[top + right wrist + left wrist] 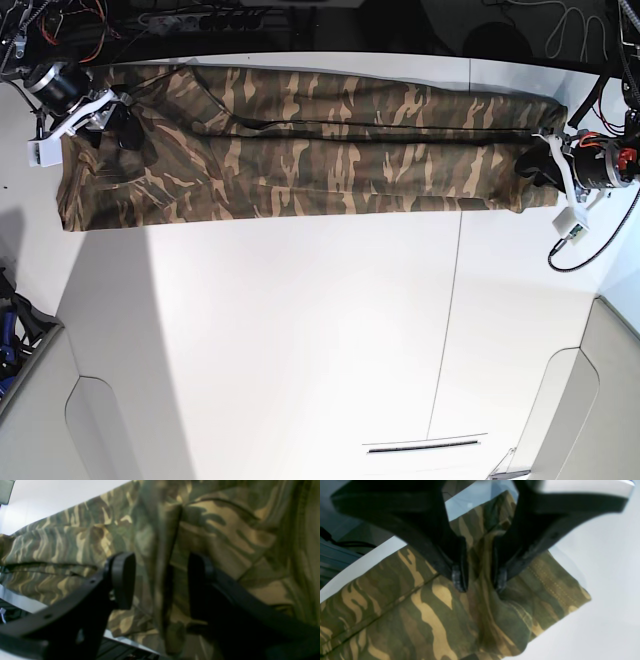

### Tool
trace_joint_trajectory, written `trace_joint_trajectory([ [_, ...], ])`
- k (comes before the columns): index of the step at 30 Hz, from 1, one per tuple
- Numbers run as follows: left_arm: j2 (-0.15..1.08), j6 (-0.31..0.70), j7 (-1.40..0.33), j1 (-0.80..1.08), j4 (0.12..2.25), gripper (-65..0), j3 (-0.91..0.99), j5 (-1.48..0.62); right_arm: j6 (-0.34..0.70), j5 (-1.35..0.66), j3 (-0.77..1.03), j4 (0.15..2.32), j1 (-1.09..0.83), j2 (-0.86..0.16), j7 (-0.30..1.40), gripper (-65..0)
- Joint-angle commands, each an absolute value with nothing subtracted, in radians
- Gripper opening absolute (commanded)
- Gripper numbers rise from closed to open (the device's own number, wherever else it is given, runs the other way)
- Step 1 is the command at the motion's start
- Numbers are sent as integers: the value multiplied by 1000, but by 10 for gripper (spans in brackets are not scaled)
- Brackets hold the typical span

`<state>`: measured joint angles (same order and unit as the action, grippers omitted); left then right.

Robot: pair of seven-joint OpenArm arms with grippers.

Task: Fold the T-shirt properly
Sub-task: 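Flatten the folded strip, right gripper holding one end, left the other, then grasp the strip end with the left gripper and fold it toward the right gripper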

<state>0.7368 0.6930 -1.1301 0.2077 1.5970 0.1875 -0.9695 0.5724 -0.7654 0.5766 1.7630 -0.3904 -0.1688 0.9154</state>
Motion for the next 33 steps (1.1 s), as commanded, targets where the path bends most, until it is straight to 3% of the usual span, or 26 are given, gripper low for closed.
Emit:
trace_joint_trajectory([
  [1, 759, 698, -1122, 200, 1611, -453, 212, -984, 575, -795, 594, 1796, -388, -182, 891, -318],
  [4, 759, 681, -1122, 200, 1611, -444, 269, -993, 575, -829, 635, 1843, -388, -182, 891, -319],
  [8, 758, 636, -1127, 207, 1611, -357, 388, -999, 575, -838, 714, 1941, -383, -182, 895, -319],
  [14, 701, 633, -1108, 263, 1610, -303, 490, -1002, 573, -838, 770, 2058, -337, -174, 910, -321],
  [16, 678, 632, -1062, 286, 1605, -263, 493, -961, 574, -834, 759, 2059, -317, -163, 910, -394],
  [20, 632, 632, -962, 316, 1578, -239, 493, -872, 573, -825, 704, 2054, -306, -146, 910, -650],
  [28, 578, 632, -949, 316, 1525, -239, 493, -847, 573, -623, 553, 1935, -305, -147, 831, -650],
  [33, 559, 633, -937, 316, 1489, -239, 492, -845, 573, -609, 507, 1796, -305, -149, 794, -650],
])
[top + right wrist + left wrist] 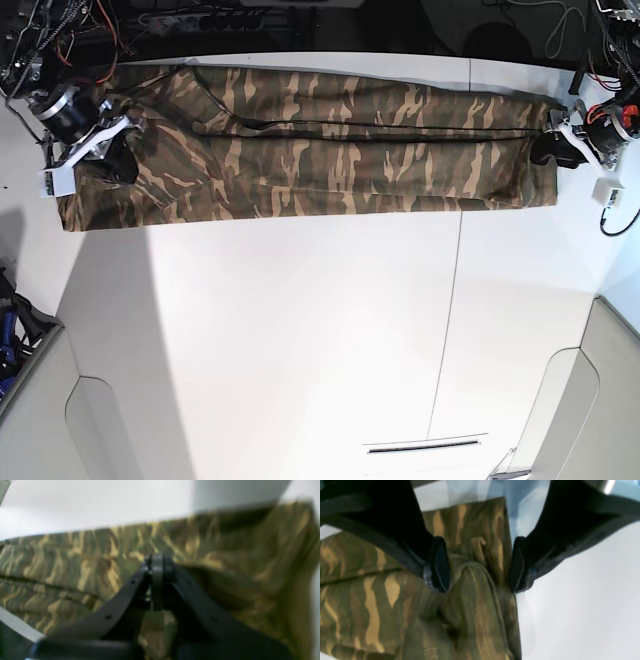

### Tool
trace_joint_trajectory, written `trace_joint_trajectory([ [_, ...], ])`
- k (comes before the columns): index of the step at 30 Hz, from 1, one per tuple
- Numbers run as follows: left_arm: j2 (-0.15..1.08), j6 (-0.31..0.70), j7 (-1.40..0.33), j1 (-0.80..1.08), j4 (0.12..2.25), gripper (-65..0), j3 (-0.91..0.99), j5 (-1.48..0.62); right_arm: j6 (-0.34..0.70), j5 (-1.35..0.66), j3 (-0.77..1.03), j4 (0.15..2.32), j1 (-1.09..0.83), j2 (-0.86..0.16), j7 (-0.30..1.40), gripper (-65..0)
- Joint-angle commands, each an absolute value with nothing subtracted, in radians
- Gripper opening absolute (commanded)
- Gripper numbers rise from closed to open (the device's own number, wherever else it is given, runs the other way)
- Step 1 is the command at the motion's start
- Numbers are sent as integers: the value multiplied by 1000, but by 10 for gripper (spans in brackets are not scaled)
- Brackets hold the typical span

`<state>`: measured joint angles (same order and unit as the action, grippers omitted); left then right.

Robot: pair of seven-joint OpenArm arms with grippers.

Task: Fold the T-shirt properly
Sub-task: 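Grasp the strip end with the left gripper and fold it toward the right gripper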

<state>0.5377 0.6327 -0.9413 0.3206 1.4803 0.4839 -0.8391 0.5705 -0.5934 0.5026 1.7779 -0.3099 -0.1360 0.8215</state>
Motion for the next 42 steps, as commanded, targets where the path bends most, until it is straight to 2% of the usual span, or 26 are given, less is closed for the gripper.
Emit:
trace_joint_trajectory([
  [1, 560, 633, -928, 316, 1474, -239, 492, -845, 573, -609, 503, 1771, -305, -149, 788, -650],
  [9, 559, 637, -894, 316, 1420, -241, 492, -868, 573, -641, 503, 1646, -305, -149, 759, -650],
  [11, 559, 645, -894, 316, 1420, -268, 492, -896, 573, -665, 503, 1645, -305, -149, 759, -650],
  [12, 559, 655, -894, 316, 1420, -312, 492, -910, 573, -677, 503, 1645, -305, -149, 759, -650],
  [16, 559, 698, -902, 316, 1420, -591, 492, -950, 573, -721, 503, 1645, -305, -149, 759, -650],
  [17, 559, 698, -901, 316, 1421, -637, 492, -954, 573, -723, 503, 1645, -305, -149, 759, -650],
  [18, 560, 698, -901, 315, 1421, -650, 492, -954, 573, -723, 503, 1645, -305, -149, 759, -650],
  [25, 580, 692, -902, 302, 1463, -650, 497, -954, 574, -800, 503, 1655, -305, -149, 767, -650],
  [32, 602, 649, -979, 302, 1683, -650, 568, -953, 581, -914, 519, 1685, -305, -149, 820, -650],
  [36, 602, 586, -1011, 302, 1809, -650, 593, -952, 581, -942, 536, 1707, -305, -149, 820, -650],
  [42, 595, 587, -1039, 302, 1925, -650, 588, -957, 581, -944, 577, 1755, -305, -149, 823, -650],
])
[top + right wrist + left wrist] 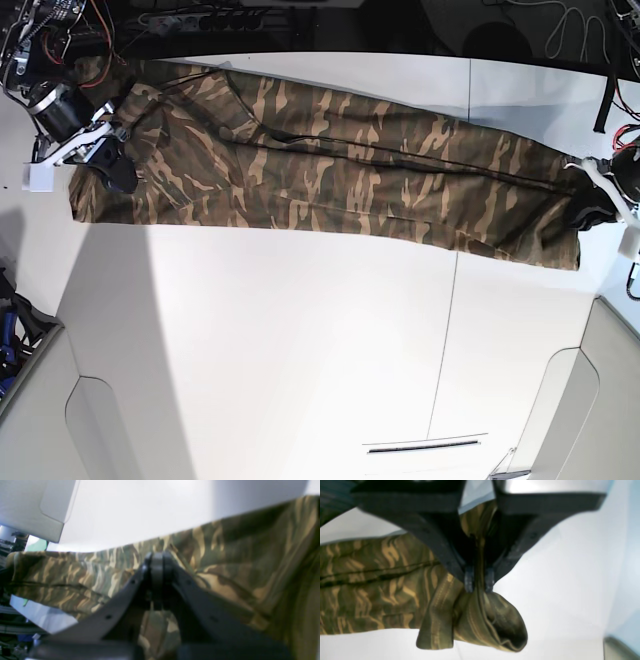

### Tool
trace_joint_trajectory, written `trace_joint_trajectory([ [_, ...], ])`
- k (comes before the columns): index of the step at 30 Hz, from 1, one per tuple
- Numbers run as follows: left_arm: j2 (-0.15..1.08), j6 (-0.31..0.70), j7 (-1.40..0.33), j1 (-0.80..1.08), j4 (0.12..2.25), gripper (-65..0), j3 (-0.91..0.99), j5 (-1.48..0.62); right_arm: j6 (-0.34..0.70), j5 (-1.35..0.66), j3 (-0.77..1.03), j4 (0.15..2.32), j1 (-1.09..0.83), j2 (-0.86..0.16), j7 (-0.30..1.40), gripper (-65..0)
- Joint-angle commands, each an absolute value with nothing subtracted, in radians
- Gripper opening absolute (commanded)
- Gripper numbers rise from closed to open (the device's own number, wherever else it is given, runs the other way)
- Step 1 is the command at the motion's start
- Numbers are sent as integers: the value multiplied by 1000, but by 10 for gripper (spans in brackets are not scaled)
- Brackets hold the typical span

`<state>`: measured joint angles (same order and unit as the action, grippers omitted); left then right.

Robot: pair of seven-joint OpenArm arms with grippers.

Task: Fold the T-shirt properly
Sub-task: 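Grasp the strip end with the left gripper and fold it toward the right gripper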

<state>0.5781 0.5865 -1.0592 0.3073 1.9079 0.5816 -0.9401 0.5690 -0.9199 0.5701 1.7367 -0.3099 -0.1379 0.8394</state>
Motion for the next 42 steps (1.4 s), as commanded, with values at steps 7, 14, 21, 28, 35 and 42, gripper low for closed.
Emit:
trace_joint_trajectory([
  [7, 553, 587, -1040, 302, 2043, -650, 475, -965, 581, -943, 627, 1773, -305, -149, 823, -650],
  [14, 434, 526, -972, 270, 2077, -650, 253, -845, 581, -944, 667, 1773, -305, -149, 839, -650],
  [21, 297, 527, -968, 235, 2077, -650, 86, -764, 581, -943, 732, 1773, -305, -149, 864, -650],
  [28, 182, 527, -968, 236, 2070, -650, -58, -680, 579, -896, 786, 1773, -305, -154, 872, -650],
  [35, 87, 527, -929, 236, 2022, -344, -149, -655, 557, -715, 786, 1771, -306, -183, 820, -308],
  [42, 58, 527, -916, 236, 1977, -289, -281, -675, 524, -693, 774, 1694, -306, -232, 813, -292],
])
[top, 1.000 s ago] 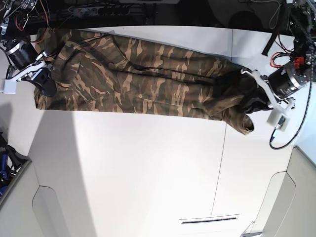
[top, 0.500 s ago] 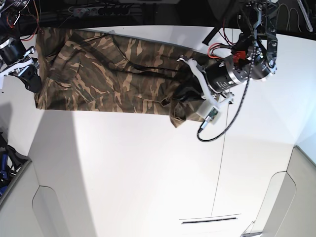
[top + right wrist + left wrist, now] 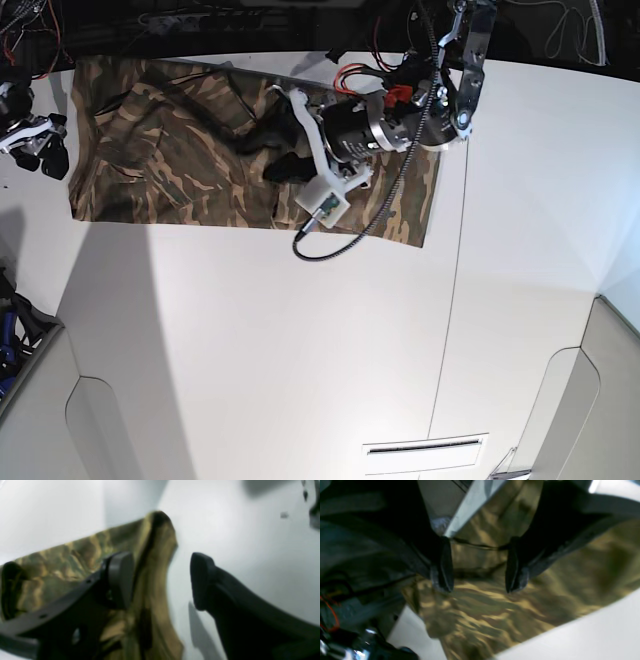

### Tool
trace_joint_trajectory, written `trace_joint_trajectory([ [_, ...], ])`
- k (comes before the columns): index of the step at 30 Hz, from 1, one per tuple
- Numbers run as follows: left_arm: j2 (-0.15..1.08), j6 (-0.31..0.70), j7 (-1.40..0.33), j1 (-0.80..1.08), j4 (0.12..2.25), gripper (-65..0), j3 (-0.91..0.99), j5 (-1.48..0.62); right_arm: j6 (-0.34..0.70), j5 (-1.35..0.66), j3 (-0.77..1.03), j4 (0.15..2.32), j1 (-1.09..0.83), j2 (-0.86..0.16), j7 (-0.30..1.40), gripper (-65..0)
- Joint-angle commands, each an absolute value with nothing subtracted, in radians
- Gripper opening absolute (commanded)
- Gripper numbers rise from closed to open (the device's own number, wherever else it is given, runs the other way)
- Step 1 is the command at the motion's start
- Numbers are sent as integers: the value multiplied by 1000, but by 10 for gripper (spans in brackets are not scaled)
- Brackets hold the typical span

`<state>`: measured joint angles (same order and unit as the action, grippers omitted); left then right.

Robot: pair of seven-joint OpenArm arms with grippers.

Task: Fold the T-shirt properly
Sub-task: 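Grasp the strip end with the left gripper and fold it toward the right gripper, then lower the folded end onto the strip and open the left gripper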

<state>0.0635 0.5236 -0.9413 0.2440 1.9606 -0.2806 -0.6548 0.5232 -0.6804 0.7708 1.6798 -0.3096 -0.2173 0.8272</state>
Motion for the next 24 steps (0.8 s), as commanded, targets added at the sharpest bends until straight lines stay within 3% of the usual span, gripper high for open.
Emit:
trace_joint_trajectory([
  [1, 58, 527, -916, 236, 1977, -290, -294, -675, 524, -698, 762, 1666, -307, -237, 816, -292],
  [8, 58, 527, -915, 235, 1977, -290, -308, -650, 559, -763, 664, 1510, -305, -243, 828, -292],
  [21, 58, 527, -916, 236, 1977, -290, -308, -612, 573, -813, 540, 1502, -288, -223, 846, -297],
  [23, 58, 527, -916, 236, 1977, -291, -308, -613, 573, -817, 539, 1502, -288, -224, 845, -372],
  [24, 58, 527, -915, 235, 1977, -291, -308, -612, 573, -816, 539, 1502, -288, -224, 845, -446],
])
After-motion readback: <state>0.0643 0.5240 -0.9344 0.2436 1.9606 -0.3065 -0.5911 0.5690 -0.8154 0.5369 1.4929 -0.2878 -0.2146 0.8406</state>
